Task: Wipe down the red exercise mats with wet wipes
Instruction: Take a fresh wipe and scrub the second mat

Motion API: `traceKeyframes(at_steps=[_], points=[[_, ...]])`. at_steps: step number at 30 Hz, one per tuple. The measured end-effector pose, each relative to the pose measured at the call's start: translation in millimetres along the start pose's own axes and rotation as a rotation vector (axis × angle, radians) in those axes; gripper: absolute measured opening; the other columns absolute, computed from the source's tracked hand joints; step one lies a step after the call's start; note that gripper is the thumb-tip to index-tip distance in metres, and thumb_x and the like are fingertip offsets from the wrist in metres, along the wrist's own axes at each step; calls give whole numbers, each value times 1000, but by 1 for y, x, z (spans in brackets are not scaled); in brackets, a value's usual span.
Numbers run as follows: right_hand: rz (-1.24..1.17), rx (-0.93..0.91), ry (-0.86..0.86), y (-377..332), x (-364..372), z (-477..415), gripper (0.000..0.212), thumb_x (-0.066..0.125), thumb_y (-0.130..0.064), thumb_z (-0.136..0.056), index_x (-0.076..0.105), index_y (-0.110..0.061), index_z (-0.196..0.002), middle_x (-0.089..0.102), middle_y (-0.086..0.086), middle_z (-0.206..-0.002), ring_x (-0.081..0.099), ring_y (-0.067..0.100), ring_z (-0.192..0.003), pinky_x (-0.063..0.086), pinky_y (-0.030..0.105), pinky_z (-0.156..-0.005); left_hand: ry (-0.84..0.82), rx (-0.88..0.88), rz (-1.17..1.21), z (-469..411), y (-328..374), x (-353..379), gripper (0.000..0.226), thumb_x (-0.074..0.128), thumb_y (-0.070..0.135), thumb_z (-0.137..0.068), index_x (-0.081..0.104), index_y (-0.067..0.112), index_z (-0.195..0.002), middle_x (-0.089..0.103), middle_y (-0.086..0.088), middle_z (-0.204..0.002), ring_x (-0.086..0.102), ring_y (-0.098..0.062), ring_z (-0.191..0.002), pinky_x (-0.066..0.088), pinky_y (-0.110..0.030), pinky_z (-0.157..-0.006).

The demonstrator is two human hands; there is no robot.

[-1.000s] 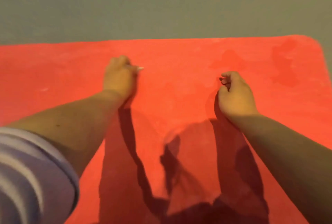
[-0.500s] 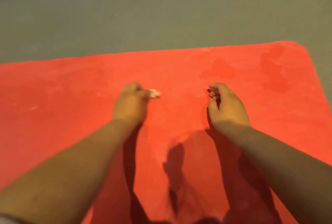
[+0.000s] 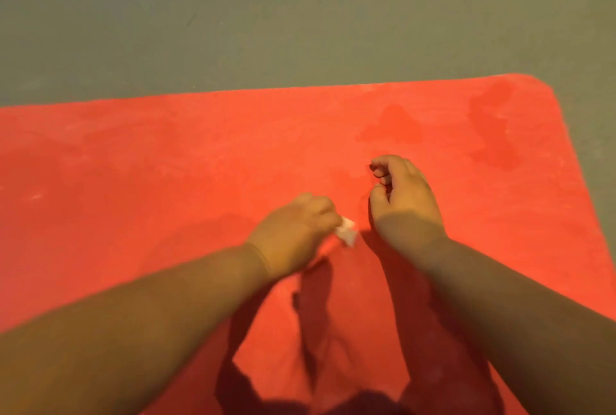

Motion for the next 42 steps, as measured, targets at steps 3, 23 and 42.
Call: traceKeyframes(at_steps=[3, 23, 42], points=[[55, -40, -2, 2, 1, 7, 39, 54, 4, -75, 61, -6, -111, 60, 9, -108, 52, 27, -103, 38, 34, -97, 125, -417, -115, 36, -89, -38, 30, 45, 14, -85, 73, 7, -94, 64, -18, -91, 60, -37, -90, 46, -45, -80], [-690, 719, -508, -216, -50, 88, 12, 54, -26, -92, 64, -22, -88, 65, 0, -87, 58, 15, -76, 46, 28, -65, 334, -1107, 1210, 129, 27, -209, 20, 57, 6, -92, 65, 19, -78, 63, 4, -62, 53, -8, -53, 44, -18, -51], [-677, 737, -680, -405, -38, 134, 32, 55, 14, -73, 68, -9, -89, 67, 12, -90, 61, 19, -77, 52, 31, -81, 244, -1220, 1238, 274, 42, -331, 17, 70, 3, -82, 68, 20, -82, 62, 3, -69, 53, -15, -66, 44, -29, -68]])
Point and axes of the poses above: each hand's wrist, its own z-axis away from the middle knuckle, its own x-axis out of the palm, y = z × x, the point moved 4 cm from there along -z, towards the middle knuckle
